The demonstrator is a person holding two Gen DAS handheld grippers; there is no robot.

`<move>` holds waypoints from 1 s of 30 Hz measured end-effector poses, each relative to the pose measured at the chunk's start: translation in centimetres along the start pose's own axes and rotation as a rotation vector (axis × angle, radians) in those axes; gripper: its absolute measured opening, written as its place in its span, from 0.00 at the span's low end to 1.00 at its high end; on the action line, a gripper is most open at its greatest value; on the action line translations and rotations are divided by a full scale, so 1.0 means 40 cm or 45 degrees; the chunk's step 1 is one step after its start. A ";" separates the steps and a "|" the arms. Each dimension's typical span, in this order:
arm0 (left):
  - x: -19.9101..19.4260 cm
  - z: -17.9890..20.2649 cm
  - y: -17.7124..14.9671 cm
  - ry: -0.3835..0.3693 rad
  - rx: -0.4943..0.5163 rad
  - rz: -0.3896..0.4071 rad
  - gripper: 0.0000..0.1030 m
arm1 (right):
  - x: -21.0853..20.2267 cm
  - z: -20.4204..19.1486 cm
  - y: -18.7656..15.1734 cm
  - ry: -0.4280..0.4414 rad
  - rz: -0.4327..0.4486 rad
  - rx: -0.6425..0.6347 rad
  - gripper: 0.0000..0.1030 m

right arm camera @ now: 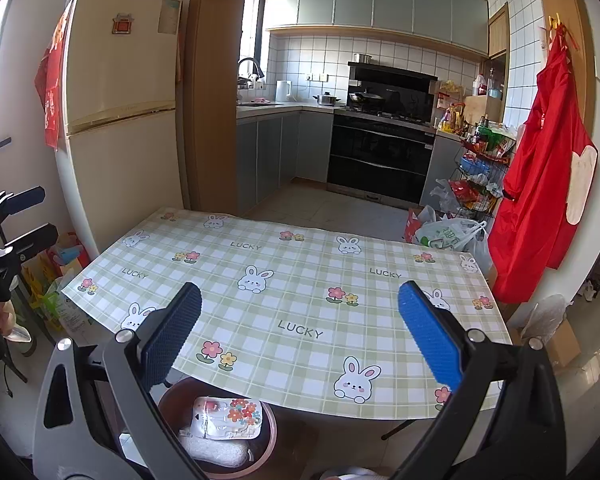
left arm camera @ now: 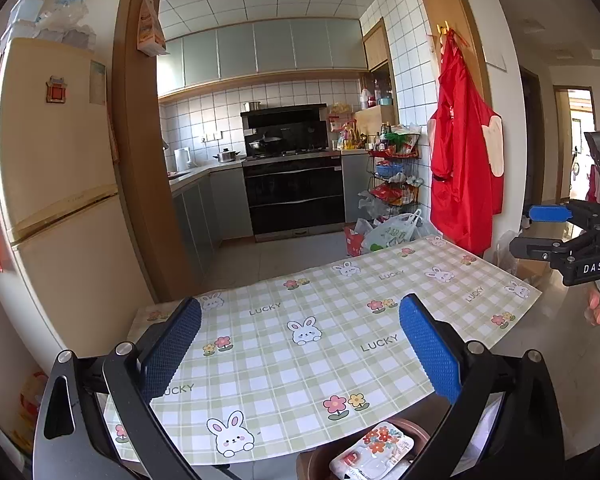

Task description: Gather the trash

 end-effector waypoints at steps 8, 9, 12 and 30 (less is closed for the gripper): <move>0.001 -0.003 0.003 -0.006 -0.003 -0.001 0.94 | -0.001 0.000 -0.006 0.002 -0.006 0.001 0.94; 0.001 -0.003 0.003 -0.007 -0.004 -0.001 0.94 | 0.000 -0.001 -0.004 0.001 -0.006 0.000 0.94; 0.001 -0.002 0.003 -0.005 -0.002 0.001 0.94 | 0.000 -0.002 -0.005 -0.003 -0.006 0.002 0.94; -0.005 0.001 0.019 -0.014 -0.017 0.014 0.94 | -0.003 0.000 -0.008 -0.014 -0.008 0.016 0.94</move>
Point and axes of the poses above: each gripper's, at about its wrist camera, not at the fingertips, and x roughly the way its jaws point, z to its right, y to its top, the point moved 3 cm from there along x, roughly the way its jaws point, and after that the axes turned 4 degrees about y, right-handed, at the moved point
